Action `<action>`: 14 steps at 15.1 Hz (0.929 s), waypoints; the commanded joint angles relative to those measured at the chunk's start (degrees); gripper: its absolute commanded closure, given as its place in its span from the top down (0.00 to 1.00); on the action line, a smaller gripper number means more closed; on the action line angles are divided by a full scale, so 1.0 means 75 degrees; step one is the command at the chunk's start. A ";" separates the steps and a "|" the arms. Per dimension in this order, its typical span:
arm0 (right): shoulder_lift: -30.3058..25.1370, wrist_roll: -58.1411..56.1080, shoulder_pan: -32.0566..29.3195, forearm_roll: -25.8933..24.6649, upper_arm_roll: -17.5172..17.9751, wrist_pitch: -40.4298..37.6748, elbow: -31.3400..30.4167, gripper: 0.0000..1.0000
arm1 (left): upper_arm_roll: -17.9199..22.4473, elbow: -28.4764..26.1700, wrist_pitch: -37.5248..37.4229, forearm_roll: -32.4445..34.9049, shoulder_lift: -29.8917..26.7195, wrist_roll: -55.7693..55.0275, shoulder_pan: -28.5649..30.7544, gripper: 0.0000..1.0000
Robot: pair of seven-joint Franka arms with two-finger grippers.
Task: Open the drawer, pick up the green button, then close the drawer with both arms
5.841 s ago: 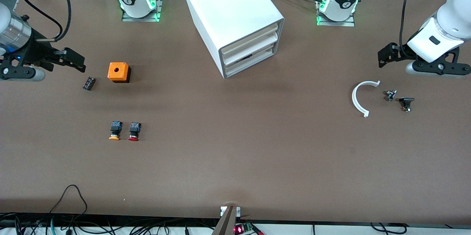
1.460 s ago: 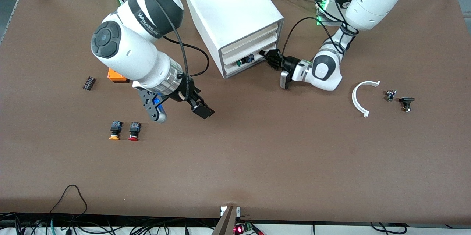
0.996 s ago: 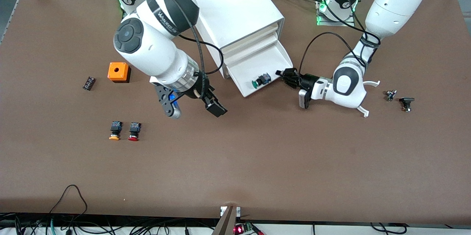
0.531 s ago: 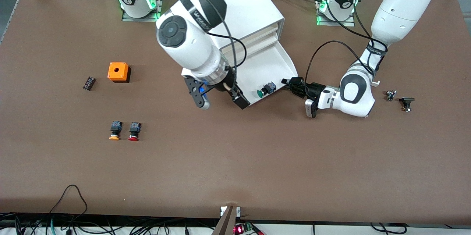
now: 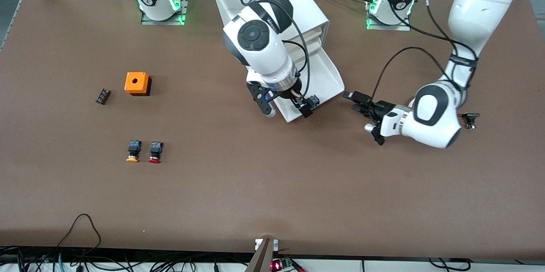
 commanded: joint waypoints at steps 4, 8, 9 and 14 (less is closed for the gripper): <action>0.0322 0.0441 0.0636 -0.0407 -0.0082 0.1126 -0.0657 1.00 | -0.0084 0.1742 -0.1024 0.2114 -0.0427 -0.3077 -0.0118 1.00; 0.0802 0.0770 0.0906 -0.0887 -0.0082 0.1245 -0.0670 1.00 | -0.0119 0.2271 -0.1072 0.3905 -0.0942 -0.3597 -0.0283 1.00; 0.0849 0.0770 0.0918 -0.0888 -0.0082 0.1245 -0.0670 1.00 | -0.0119 0.2435 -0.1084 0.4467 -0.1013 -0.3597 -0.0295 1.00; 0.0990 0.0863 0.0918 -0.0864 -0.0082 0.1363 -0.0658 0.96 | -0.0084 0.3290 -0.0990 0.5645 -0.1014 -0.3468 -0.0353 1.00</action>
